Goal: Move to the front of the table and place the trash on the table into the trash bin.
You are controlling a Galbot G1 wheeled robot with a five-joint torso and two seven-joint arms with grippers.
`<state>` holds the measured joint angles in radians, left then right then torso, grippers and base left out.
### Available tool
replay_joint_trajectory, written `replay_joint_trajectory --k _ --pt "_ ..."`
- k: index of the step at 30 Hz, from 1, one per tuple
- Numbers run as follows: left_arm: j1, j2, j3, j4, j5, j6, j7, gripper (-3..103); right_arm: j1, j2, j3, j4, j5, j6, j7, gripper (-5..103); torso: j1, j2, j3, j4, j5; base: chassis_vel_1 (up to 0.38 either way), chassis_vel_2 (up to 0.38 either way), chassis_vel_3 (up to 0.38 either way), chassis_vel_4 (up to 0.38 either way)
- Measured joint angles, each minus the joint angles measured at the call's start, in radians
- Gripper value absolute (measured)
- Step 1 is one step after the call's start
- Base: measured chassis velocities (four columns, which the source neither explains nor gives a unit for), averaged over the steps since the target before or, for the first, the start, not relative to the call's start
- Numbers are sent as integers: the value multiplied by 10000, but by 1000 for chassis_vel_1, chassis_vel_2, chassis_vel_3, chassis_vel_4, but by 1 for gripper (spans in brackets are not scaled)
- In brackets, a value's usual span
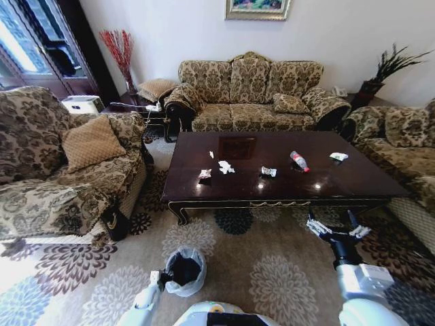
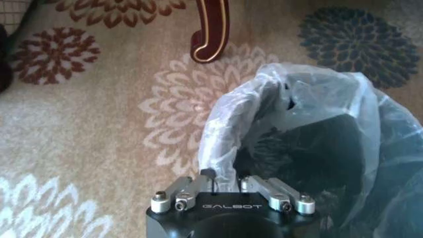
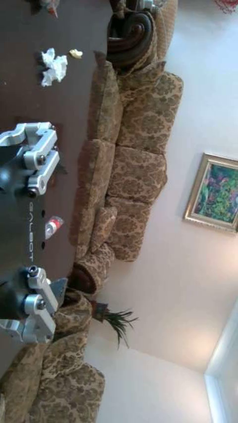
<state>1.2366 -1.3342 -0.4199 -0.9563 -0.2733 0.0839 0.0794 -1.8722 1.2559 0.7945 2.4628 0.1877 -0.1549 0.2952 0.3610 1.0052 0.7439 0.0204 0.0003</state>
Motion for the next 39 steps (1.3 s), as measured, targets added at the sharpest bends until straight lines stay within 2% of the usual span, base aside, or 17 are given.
replay_joint_trajectory --k 1,2,5,7,8,10,15,17,18,21,22,27,39 --pt "-35 -9 0 19 1 -13 7 17 -1 -12 58 -1 24 0 0 100 0 0 0 0 -1 0 0 0 0" --pt "-35 -9 0 19 1 -13 7 17 -1 -12 58 -1 24 0 0 100 0 0 0 0 -1 0 0 0 0" --pt "-125 -29 21 77 19 -57 101 3 -10 -14 177 -34 68 28 1 100 0 0 1 -3 -9 0 0 0 0" --pt "-153 -34 19 105 17 -95 91 3 -16 -4 182 -50 67 49 1 100 0 0 1 0 -15 0 0 0 0" --pt "-217 -38 -1 157 26 -165 69 3 -27 33 178 -73 52 87 1 100 0 0 0 -3 0 0 0 0 0" --pt "-234 -42 -23 163 27 -207 52 3 -36 47 159 -80 45 99 0 100 1 0 1 0 1 0 0 0 0" --pt "-150 -63 -145 -126 18 -406 -36 3 -15 32 99 -92 40 110 -10 100 0 -1 1 -3 -10 0 0 0 0" --pt "287 43 -459 -1351 -17 -477 -80 3 136 -119 89 -130 118 62 -6 100 0 0 0 -1 -3 0 0 0 0" --pt "287 43 -459 -1351 -17 -477 -80 3 136 -119 89 -130 118 62 -6 100 0 0 0 -1 -3 0 0 0 0" --pt "992 252 -844 -3321 -109 -488 -80 3 360 -318 137 -190 339 -71 2 100 0 0 -1 2 2 0 0 0 0" --pt "1050 273 -896 -3534 -120 -502 -85 3 382 -336 141 -198 364 -88 4 100 0 0 -2 0 6 0 0 0 0" --pt "1145 282 -925 -3709 -124 -500 -94 3 407 -360 149 -207 400 -110 10 100 0 0 -1 -2 -5 0 0 0 0" --pt "1131 284 -920 -3671 -123 -486 -105 3 406 -360 154 -211 403 -120 18 100 0 0 0 -1 -3 0 0 0 0"
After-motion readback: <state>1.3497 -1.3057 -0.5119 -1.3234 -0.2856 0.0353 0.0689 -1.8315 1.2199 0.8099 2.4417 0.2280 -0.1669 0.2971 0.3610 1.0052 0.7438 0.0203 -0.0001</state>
